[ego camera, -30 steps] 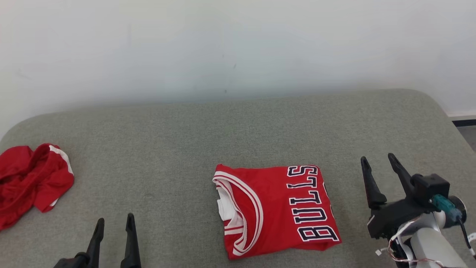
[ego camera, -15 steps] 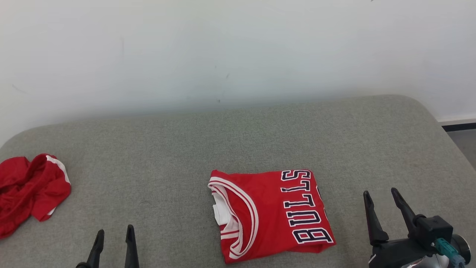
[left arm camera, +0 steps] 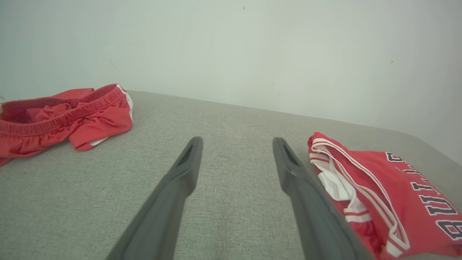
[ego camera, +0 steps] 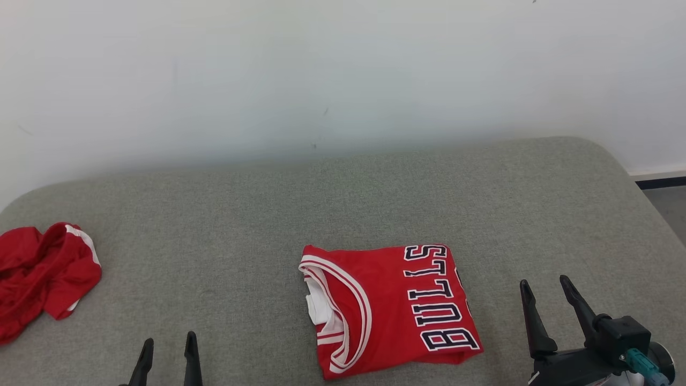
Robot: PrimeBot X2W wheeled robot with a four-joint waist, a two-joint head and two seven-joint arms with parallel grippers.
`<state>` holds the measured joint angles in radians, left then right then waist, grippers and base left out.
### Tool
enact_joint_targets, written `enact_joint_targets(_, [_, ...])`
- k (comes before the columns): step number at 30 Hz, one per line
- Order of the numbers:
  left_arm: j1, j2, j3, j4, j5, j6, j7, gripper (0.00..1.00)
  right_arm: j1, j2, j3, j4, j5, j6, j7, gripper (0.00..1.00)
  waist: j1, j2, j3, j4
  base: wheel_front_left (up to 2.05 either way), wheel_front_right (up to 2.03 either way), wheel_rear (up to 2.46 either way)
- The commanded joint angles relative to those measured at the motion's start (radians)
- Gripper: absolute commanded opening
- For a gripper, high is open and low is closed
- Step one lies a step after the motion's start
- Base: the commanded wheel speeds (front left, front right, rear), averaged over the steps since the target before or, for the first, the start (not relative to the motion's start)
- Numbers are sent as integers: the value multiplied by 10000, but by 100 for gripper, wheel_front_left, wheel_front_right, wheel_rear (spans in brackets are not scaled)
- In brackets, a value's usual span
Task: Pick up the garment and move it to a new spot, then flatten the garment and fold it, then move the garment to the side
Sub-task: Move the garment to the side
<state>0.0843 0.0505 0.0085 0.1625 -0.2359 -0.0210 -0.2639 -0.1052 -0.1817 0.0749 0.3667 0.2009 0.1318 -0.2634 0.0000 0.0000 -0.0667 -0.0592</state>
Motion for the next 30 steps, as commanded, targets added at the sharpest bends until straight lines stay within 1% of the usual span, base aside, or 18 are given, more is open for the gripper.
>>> enact_joint_targets(1, [87,2,-21,-16,32,23,3,100,28,-28,-18,-33,72,-25,-9,100,0,0,12,15,0,0,0])
enact_joint_targets(14, [160,2,-64,-68,29,110,1,100,-103,36,-92,21,81,-25,-9,100,0,0,57,128,0,0,0])
enact_joint_targets(22, [176,2,-211,-81,62,90,3,100,-350,-92,-13,202,46,-25,113,100,0,0,91,289,0,0,0])
enact_joint_targets(26, [168,2,-330,-69,53,57,3,100,-795,-254,61,637,236,-25,984,100,0,0,165,507,0,0,0])
enact_joint_targets(30, [100,2,-451,-60,-4,55,1,100,-1394,-267,138,1501,694,-25,2671,100,0,0,306,820,0,0,0])
